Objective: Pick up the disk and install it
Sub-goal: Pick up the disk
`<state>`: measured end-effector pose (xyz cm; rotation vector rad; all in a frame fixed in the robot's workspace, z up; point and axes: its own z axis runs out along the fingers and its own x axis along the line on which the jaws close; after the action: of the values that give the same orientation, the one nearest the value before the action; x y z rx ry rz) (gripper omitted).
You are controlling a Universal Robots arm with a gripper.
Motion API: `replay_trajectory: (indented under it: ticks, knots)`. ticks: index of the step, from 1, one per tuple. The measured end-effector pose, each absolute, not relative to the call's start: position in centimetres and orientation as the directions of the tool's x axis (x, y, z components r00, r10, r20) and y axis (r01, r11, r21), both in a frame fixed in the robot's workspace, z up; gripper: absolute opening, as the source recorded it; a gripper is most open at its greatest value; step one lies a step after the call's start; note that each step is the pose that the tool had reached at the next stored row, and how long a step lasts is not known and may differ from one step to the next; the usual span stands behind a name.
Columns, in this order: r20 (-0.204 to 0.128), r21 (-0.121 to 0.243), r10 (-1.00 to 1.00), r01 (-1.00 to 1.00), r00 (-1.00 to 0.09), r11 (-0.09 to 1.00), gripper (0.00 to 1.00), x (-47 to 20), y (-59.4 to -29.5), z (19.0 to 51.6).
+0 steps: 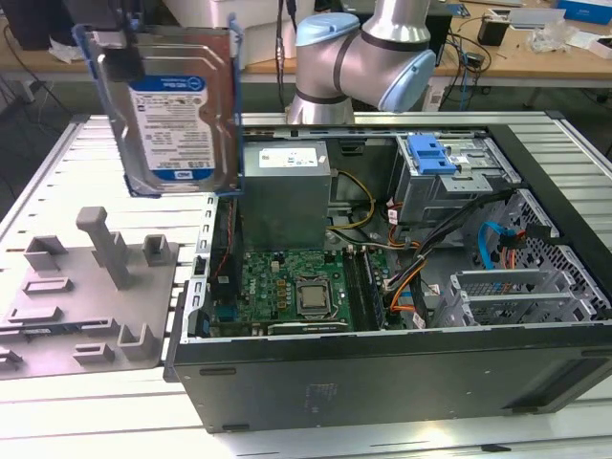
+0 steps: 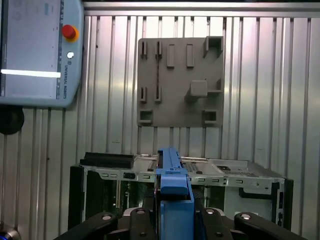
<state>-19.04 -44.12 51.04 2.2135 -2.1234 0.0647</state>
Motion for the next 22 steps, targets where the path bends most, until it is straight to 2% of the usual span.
replay_trajectory:
  ticks: [3,22]
  knots:
    - [0.070,0.023,-0.997,-0.999,0.042,-0.041,0.36,-15.3,-45.0,51.0]
    - [0.054,0.023,-0.998,-0.999,0.042,-0.041,0.36,-6.4,-47.6,50.8]
